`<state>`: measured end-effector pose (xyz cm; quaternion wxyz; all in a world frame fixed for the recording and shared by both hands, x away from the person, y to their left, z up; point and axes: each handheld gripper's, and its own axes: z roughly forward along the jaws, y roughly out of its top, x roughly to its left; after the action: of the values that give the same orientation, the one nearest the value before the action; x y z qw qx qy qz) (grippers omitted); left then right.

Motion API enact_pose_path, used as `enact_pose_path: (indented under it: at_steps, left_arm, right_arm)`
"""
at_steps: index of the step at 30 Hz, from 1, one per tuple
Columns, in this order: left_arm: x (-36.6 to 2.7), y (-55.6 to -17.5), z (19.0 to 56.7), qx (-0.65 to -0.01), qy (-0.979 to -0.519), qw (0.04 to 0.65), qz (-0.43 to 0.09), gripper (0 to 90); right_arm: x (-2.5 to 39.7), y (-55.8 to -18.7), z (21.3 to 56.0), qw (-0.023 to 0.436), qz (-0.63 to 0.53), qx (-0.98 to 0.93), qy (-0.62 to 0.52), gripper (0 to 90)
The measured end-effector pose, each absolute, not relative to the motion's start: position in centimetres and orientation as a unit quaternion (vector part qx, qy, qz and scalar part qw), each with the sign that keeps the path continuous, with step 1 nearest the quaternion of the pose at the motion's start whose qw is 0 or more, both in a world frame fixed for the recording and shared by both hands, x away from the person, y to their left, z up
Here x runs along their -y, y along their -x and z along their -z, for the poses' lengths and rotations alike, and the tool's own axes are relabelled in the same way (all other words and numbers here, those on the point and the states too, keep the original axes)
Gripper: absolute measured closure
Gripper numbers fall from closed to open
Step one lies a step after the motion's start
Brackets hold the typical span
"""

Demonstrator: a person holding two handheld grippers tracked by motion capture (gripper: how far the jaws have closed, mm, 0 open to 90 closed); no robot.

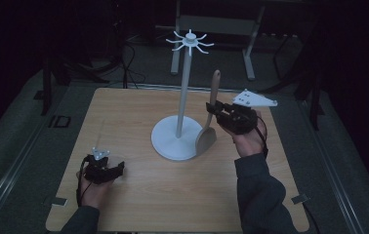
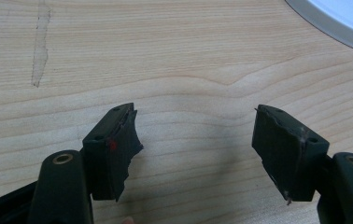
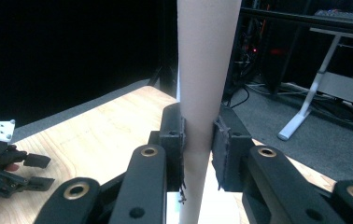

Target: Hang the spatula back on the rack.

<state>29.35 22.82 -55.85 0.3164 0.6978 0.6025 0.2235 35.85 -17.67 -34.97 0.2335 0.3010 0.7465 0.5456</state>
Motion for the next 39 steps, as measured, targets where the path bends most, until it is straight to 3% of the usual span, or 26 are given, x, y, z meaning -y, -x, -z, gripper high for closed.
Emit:
enact_pose_path:
  at_steps: [39]
  left_arm:
    - [-22.9,-29.4,55.9,-0.603,-0.698,0.317,-0.222,31.2]
  right_arm:
    - [15.7,-39.0,31.6,0.218,-0.54,-0.756,-0.3,75.6]
